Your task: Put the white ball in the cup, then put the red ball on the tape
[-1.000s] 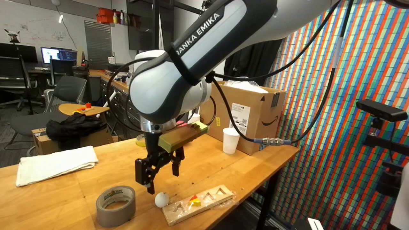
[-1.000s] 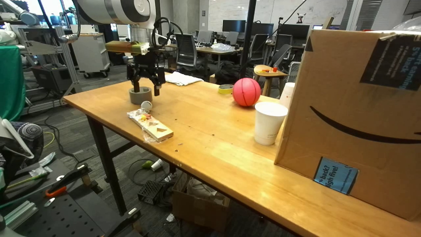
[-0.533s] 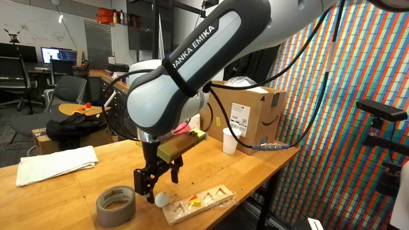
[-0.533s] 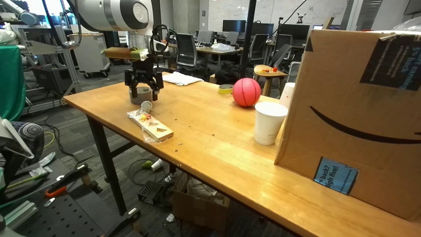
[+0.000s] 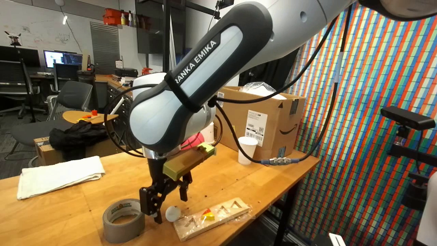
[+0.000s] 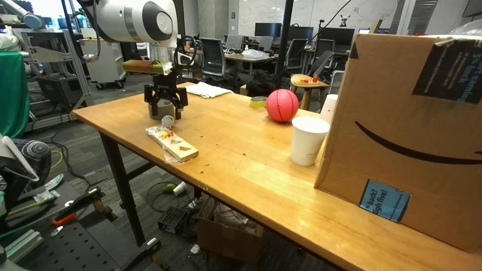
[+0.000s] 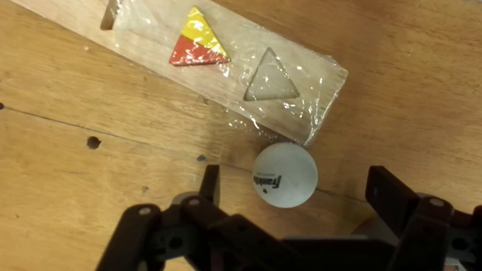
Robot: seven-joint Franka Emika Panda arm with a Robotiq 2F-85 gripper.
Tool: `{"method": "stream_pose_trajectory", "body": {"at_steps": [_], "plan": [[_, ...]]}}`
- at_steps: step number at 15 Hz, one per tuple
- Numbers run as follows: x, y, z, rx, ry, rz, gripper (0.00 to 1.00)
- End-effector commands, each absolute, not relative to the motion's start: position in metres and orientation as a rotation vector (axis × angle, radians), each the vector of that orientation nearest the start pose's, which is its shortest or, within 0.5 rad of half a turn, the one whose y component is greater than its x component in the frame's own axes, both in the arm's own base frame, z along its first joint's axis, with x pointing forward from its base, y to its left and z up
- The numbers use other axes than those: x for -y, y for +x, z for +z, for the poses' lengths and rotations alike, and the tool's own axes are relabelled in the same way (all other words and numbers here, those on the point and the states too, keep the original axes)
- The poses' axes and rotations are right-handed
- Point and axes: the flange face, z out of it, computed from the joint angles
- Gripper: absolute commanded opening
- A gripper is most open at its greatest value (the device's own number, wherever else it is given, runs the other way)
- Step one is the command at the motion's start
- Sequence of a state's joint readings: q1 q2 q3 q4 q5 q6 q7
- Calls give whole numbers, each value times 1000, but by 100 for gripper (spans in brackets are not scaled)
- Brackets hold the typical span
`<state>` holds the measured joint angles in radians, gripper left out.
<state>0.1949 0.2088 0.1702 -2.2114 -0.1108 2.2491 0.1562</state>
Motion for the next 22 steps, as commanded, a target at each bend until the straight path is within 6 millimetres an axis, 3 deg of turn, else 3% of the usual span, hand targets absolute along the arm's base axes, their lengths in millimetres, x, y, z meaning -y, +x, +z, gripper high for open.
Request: {"method": "stream_pose_trajectory", "body": {"at_steps": [1,2,10,16,22], "plan": [[-188,508,267,462,-3189,231,100],[-188,509,266,461,-3188,235,81],[-189,509,264,450,-3196,233,20],[-178,520,288,436,-3319,133,19],[-140,550,327,319,-3609,-6,19]]}}
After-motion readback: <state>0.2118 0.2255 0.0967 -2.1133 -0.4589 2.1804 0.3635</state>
